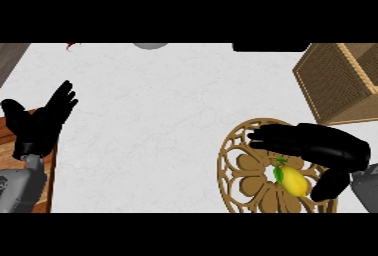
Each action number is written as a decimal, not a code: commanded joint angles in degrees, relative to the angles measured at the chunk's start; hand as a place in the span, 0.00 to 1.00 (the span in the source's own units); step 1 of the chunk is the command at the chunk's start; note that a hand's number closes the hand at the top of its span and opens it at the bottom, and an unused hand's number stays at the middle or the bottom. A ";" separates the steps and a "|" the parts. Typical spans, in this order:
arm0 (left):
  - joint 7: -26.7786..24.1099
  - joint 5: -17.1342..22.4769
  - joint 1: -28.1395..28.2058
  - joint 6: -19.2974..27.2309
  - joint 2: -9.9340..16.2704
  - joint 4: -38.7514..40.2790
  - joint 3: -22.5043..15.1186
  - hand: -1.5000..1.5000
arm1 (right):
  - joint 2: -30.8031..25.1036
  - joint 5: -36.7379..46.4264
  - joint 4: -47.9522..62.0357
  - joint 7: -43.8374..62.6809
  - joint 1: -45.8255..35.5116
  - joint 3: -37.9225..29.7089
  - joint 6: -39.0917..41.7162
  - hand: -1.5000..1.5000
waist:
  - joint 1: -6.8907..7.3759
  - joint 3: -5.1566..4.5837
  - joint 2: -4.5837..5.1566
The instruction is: Pick the lemon from the placemat and place it in the basket
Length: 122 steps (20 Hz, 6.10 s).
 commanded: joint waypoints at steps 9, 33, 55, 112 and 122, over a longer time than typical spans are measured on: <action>1.42 -0.93 -0.55 -2.89 0.09 -0.52 3.11 0.50 | -0.55 9.07 12.15 -13.52 -3.14 1.48 -1.86 0.00 | -0.13 -0.02 -0.03; 1.03 -5.47 -1.37 -3.23 -4.22 1.13 4.91 0.50 | 2.31 16.71 12.65 -14.92 1.52 5.62 -9.86 0.00 | -0.49 -0.03 -0.05; 1.06 -6.23 4.39 -2.31 -4.50 -1.80 8.22 0.50 | 9.00 20.72 7.15 0.19 23.06 1.79 -20.52 1.00 | -7.12 -0.08 -1.33; 2.29 -7.58 -2.82 -5.86 -5.98 1.46 7.71 0.50 | -4.70 -24.41 -3.63 41.61 -4.93 -35.23 -23.35 1.00 | 0.15 -0.03 0.13; 1.55 -8.50 0.79 -4.96 -8.30 -2.55 6.68 0.50 | 1.18 -16.91 14.11 34.73 -8.17 -38.60 -33.90 1.00 | 0.69 0.00 0.19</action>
